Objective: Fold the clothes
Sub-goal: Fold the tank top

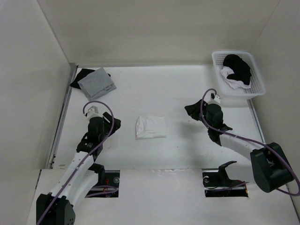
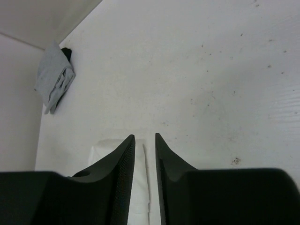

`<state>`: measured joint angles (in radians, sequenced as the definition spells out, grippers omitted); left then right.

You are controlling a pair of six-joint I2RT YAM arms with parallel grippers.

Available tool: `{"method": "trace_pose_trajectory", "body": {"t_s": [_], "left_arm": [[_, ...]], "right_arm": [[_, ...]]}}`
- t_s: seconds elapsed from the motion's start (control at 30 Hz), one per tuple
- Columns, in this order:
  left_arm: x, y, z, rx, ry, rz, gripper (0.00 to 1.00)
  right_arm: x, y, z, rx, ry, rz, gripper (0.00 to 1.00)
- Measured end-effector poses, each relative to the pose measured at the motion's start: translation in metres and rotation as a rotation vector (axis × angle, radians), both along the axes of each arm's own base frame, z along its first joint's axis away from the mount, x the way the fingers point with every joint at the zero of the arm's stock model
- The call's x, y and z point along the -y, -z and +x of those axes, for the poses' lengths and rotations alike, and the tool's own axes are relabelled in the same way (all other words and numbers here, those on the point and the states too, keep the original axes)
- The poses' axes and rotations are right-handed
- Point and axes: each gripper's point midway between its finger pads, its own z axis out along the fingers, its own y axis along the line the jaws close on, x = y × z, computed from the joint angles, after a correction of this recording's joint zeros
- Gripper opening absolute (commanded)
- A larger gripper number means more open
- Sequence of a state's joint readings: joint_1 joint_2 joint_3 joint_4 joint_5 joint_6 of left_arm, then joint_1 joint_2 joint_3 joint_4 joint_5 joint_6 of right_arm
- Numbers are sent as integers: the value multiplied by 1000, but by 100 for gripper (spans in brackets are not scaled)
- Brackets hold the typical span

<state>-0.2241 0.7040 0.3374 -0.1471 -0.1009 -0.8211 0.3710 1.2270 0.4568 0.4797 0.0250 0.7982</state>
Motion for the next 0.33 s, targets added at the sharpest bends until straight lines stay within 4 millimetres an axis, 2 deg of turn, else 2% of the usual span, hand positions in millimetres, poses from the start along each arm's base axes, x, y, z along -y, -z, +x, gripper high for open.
{"method": "trace_pose_trajectory", "body": {"t_s": [0.1,0.33], "left_arm": [[0,4,1,-17,9,15,55],[4,19,0,-71,34,42,55]], "right_arm": [[6,1,2,4,23,-11,43],[14,5,4,0,50,-17,44]]}}
